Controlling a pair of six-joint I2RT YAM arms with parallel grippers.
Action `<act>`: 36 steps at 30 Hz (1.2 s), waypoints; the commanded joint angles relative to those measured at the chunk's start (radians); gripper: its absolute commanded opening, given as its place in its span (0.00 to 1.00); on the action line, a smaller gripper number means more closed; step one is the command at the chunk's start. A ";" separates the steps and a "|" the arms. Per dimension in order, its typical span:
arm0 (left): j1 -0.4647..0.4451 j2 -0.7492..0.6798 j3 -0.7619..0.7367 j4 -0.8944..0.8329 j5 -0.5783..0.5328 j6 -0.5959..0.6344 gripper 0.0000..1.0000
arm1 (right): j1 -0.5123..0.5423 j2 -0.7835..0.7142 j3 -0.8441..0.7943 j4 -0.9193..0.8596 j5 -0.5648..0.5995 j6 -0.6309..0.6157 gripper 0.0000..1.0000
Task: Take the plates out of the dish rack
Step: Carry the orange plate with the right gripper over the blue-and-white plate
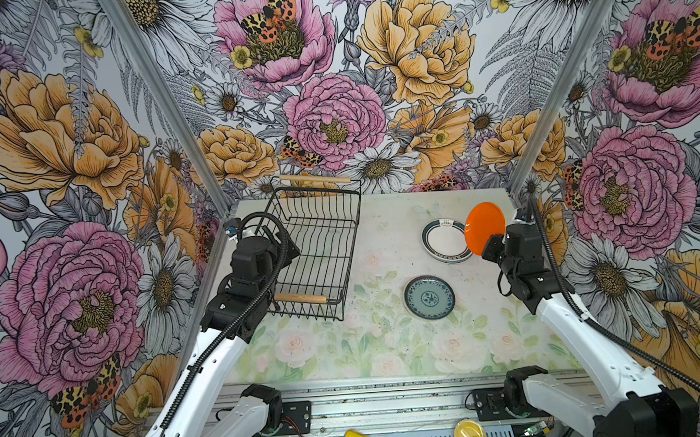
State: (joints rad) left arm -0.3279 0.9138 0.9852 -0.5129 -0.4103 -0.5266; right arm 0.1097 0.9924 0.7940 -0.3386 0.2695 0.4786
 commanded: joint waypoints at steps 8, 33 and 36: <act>-0.049 0.105 0.119 -0.159 -0.032 0.025 0.99 | -0.008 -0.150 -0.057 -0.255 -0.086 0.188 0.00; 0.007 0.135 0.196 -0.282 -0.042 0.060 0.99 | -0.004 -0.109 -0.098 -0.372 -0.477 0.307 0.00; 0.037 0.129 0.189 -0.257 0.008 0.054 0.99 | -0.004 -0.099 -0.096 -0.363 -0.480 0.302 0.00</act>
State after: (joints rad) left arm -0.3157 1.0580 1.1542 -0.7883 -0.4515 -0.4862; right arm 0.1097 0.8925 0.6834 -0.7254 -0.1638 0.7700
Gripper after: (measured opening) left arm 0.987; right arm 0.086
